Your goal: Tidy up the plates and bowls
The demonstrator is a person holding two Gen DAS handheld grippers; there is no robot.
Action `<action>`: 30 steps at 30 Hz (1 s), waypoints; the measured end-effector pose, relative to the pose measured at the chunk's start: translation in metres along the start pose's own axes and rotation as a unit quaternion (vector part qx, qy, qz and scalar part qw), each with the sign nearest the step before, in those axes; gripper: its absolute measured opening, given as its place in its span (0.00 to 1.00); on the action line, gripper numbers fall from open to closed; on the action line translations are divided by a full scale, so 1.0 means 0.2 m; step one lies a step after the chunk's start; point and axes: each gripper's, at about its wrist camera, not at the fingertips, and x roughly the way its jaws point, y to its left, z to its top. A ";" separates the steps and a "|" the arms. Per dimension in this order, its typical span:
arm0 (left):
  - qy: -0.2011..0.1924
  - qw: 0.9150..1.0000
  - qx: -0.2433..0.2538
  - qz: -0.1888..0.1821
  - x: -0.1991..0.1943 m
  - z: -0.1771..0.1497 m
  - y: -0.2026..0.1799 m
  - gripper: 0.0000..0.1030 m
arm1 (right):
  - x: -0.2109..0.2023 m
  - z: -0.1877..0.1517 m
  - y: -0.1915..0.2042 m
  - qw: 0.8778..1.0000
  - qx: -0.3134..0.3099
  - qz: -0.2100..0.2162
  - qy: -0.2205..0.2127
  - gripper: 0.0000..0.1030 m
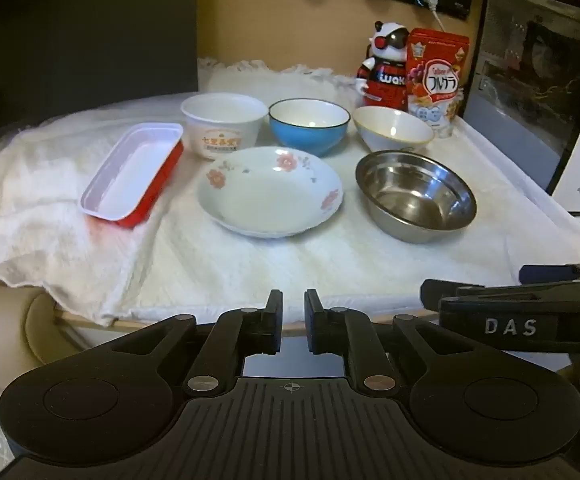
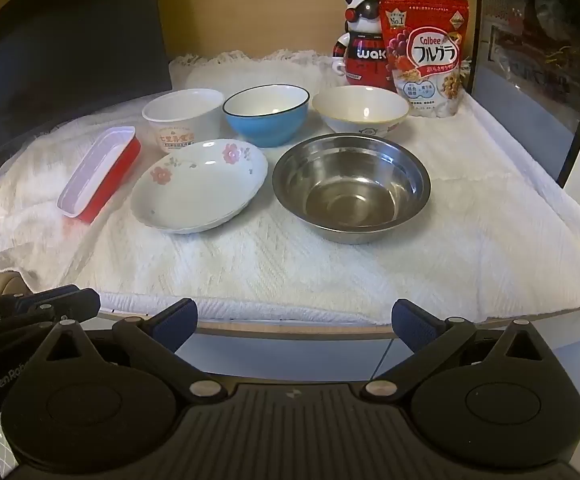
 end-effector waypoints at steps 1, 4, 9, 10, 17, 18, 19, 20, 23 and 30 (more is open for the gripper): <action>0.002 1.000 -0.004 -0.002 0.00 0.00 0.00 0.14 | 0.00 0.00 0.00 1.000 0.002 0.002 0.002 1.00; -0.012 1.000 -0.003 -0.006 -0.02 -0.03 -0.01 0.14 | -0.01 0.01 -0.01 1.000 -0.002 0.003 -0.002 1.00; -0.009 1.000 -0.009 -0.009 -0.05 -0.02 -0.02 0.14 | -0.02 0.00 0.03 1.000 -0.007 0.001 -0.009 1.00; -0.009 1.000 -0.006 -0.007 -0.05 -0.02 -0.04 0.14 | -0.02 -0.01 0.04 1.000 -0.010 0.000 -0.012 1.00; -0.003 1.000 -0.014 -0.016 -0.04 0.00 0.01 0.14 | -0.05 -0.02 0.02 1.000 -0.016 0.000 -0.016 1.00; -0.004 1.000 -0.014 -0.017 -0.05 -0.01 0.01 0.14 | -0.05 -0.02 0.02 1.000 -0.016 0.001 -0.016 1.00; -0.005 1.000 -0.015 -0.017 -0.05 -0.01 0.01 0.14 | -0.05 -0.02 0.03 1.000 -0.017 0.000 -0.016 1.00; -0.005 1.000 -0.016 -0.017 -0.06 -0.01 0.01 0.14 | -0.06 -0.02 0.03 1.000 -0.017 -0.001 -0.016 1.00; -0.004 1.000 -0.015 -0.017 -0.06 -0.01 0.02 0.14 | -0.07 -0.03 0.03 1.000 -0.018 -0.002 -0.017 1.00; -0.004 1.000 -0.016 -0.018 -0.08 -0.03 0.02 0.14 | -0.09 -0.04 0.03 1.000 -0.019 -0.004 -0.020 1.00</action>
